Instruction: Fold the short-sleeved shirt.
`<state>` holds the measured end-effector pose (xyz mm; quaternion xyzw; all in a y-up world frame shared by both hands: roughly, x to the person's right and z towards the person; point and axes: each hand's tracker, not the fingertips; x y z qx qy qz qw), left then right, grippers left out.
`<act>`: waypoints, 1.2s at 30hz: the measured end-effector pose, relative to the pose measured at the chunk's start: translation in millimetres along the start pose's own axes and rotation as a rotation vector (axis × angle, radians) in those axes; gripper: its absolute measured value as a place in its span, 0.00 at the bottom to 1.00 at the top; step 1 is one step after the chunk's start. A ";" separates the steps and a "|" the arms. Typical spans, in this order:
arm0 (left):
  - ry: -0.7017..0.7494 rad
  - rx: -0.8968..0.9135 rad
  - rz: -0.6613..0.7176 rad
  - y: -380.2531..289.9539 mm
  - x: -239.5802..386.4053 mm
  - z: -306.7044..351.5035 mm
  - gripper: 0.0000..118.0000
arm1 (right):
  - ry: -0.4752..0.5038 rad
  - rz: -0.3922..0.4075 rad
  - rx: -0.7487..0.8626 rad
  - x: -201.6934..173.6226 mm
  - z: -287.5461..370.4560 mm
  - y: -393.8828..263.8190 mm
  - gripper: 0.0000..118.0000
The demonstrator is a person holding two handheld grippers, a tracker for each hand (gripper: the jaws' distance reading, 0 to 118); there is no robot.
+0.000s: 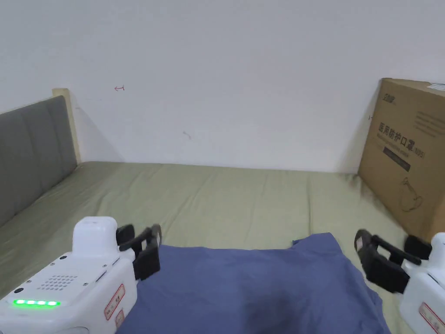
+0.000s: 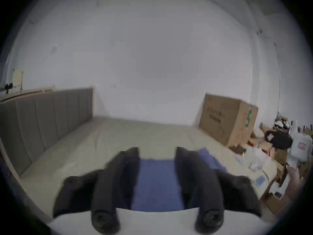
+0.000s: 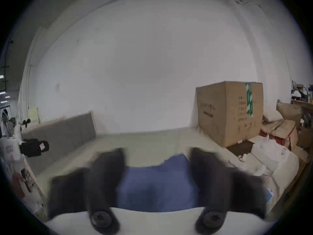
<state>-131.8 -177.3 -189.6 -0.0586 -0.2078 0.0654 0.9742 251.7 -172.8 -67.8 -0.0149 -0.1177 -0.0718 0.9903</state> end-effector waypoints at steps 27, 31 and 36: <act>0.167 -1.142 0.023 -179.8 -124.3 -44.8 0.92 | 0.033 -0.283 -0.377 52.3 -14.7 -52.2 0.00; 0.157 -1.175 -0.168 -201.6 -97.4 -39.5 0.81 | 0.012 -0.266 -0.413 52.5 -12.1 -58.4 0.00; 0.076 -1.053 -0.171 -179.0 -86.6 -24.8 0.03 | 0.032 -0.220 -0.465 66.0 -9.3 -70.1 0.00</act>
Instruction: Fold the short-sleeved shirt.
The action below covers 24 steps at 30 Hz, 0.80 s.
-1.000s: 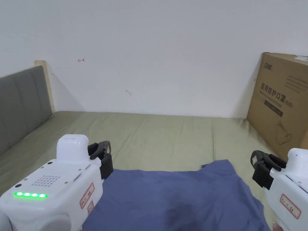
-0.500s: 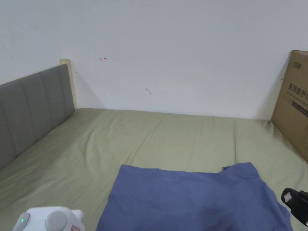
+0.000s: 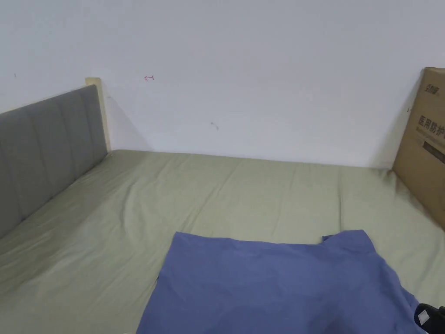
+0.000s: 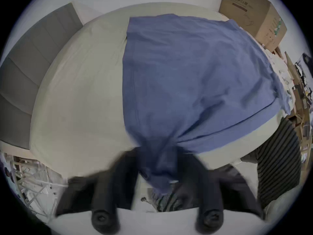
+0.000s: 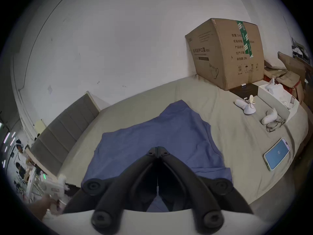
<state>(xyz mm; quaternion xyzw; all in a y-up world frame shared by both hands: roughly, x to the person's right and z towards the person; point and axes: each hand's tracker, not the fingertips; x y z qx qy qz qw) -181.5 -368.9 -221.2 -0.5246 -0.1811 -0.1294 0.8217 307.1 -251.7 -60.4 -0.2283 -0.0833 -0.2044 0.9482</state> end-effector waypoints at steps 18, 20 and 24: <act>-0.175 0.075 0.306 8.7 -11.8 46.4 0.03 | -0.315 0.160 -0.708 114.5 -62.6 -77.3 0.90; -0.162 0.056 0.305 6.8 -9.3 43.7 0.03 | -0.260 0.089 -0.748 120.5 -62.6 -84.6 0.75; -0.152 0.022 0.294 0.6 -3.4 40.5 0.03 | -0.222 0.163 -0.695 108.5 -44.9 -80.0 0.28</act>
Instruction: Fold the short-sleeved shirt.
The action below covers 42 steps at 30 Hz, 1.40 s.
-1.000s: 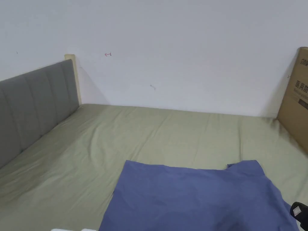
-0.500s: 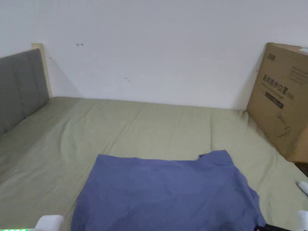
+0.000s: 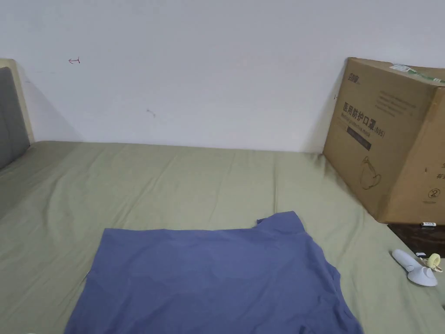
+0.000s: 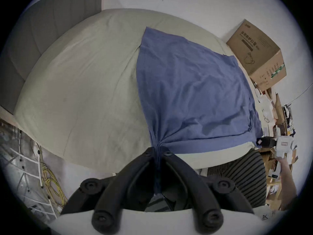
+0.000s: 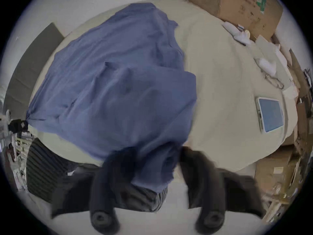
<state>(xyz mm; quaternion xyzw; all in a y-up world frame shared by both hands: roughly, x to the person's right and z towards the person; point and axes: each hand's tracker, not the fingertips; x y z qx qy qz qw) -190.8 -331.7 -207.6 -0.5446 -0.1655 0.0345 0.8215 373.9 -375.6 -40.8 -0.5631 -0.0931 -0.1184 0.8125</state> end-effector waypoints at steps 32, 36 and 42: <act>-0.173 0.103 0.167 207.8 -4.1 -81.7 0.12 | 0.203 -0.360 0.271 8.5 -13.4 222.4 0.07; -0.175 0.129 0.186 209.7 -8.1 -83.0 0.33 | 0.127 -0.339 0.285 10.8 -28.3 236.9 0.12; -0.192 0.261 0.080 189.1 1.6 -47.7 0.95 | 0.145 -0.215 0.451 -6.6 6.5 218.1 1.00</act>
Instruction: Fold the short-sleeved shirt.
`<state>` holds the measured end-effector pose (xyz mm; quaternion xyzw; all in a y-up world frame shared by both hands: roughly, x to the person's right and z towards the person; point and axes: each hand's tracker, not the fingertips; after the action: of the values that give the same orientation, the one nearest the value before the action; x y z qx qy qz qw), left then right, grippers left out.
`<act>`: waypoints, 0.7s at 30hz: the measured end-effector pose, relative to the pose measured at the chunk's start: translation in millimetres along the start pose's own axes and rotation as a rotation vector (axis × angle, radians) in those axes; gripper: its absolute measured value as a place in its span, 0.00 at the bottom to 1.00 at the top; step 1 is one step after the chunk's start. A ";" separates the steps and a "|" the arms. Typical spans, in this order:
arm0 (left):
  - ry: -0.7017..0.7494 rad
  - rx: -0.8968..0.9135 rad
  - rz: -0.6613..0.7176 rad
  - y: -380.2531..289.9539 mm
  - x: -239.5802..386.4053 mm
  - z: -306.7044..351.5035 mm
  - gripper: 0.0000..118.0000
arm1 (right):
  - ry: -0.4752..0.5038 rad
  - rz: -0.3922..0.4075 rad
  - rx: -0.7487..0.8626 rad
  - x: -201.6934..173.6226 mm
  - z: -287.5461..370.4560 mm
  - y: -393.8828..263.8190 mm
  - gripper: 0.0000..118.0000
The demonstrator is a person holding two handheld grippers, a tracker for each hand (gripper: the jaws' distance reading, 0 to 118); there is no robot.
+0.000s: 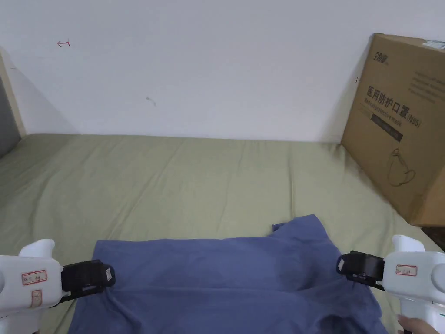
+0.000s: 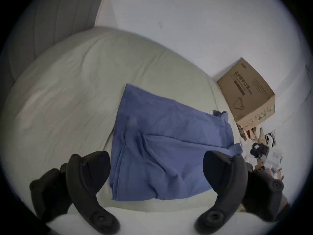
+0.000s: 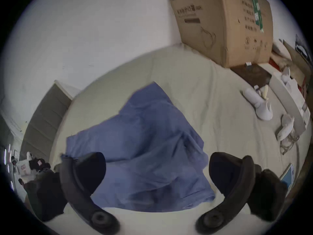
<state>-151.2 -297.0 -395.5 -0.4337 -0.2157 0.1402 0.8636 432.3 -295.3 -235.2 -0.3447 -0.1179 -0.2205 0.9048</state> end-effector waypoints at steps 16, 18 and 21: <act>0.085 0.219 -0.274 -97.7 50.8 116.2 0.00 | 0.100 0.260 0.216 -66.5 140.5 -100.1 0.00; 0.055 0.204 -0.254 -98.5 51.2 114.8 0.00 | 0.080 0.261 0.218 -72.8 140.8 -106.1 0.00; 0.113 0.133 -0.227 -79.8 46.4 101.1 0.00 | 0.084 0.254 0.206 -75.2 136.6 -102.7 0.00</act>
<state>-156.5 -254.1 -265.5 -0.3555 -0.2046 0.0308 0.9115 308.8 -247.5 -103.6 -0.2527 -0.0577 -0.1053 0.9601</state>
